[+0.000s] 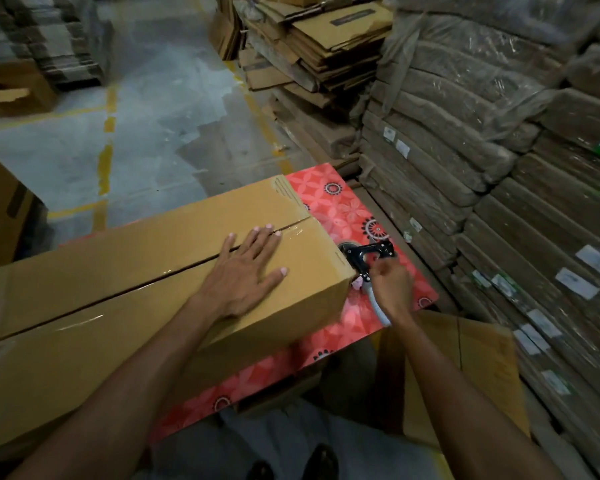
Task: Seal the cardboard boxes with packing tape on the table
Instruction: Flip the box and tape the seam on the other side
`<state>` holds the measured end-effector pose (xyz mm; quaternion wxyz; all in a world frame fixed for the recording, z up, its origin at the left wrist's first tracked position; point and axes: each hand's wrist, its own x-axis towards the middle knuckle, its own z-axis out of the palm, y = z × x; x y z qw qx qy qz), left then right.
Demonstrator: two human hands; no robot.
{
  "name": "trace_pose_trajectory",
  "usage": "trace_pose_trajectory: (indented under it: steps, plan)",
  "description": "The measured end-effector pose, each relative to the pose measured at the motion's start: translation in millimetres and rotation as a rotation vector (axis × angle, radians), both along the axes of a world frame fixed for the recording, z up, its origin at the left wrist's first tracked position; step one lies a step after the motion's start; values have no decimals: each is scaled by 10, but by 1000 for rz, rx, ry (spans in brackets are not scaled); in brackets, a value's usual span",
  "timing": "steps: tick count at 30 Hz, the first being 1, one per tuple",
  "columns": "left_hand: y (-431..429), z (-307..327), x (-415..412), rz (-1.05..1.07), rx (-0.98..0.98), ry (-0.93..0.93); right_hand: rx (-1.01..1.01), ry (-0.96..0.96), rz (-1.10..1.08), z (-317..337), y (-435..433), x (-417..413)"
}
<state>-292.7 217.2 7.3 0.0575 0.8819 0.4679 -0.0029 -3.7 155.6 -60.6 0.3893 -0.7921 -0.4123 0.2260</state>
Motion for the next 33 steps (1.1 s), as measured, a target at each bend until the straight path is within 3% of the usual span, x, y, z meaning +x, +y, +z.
trace_pose_trajectory:
  steps: [3,5,7,11,16,19,21,24,27,29,31,33]
  plan:
    - [100,11,87,-80,47,7,-480,-105,61,-561,121,230]
    - [165,19,144,-175,76,11,-604,-145,124,-764,153,247]
    - [228,26,200,-233,62,-1,-595,-175,121,-880,195,204]
    - [304,4,314,-219,26,-26,-615,-46,33,-818,300,119]
    - [331,-4,388,-201,62,-80,-441,164,-107,-241,440,257]
    - [472,92,409,-227,81,-198,-348,311,-83,216,637,306]
    - [666,204,495,-173,-61,-412,-183,606,-60,567,752,280]
    - [1020,350,750,136,-366,-943,-73,872,58,1121,779,106]
    - [1280,606,949,404,-1068,-1424,-41,954,207,1489,690,-159]
    - [1370,723,953,487,-1511,-1525,-50,988,276,1552,627,-333]
    - [1382,754,902,549,-1624,-1537,-28,956,324,1538,579,-449]
    - [1348,718,833,590,-1604,-1530,26,866,363,1508,554,-506]
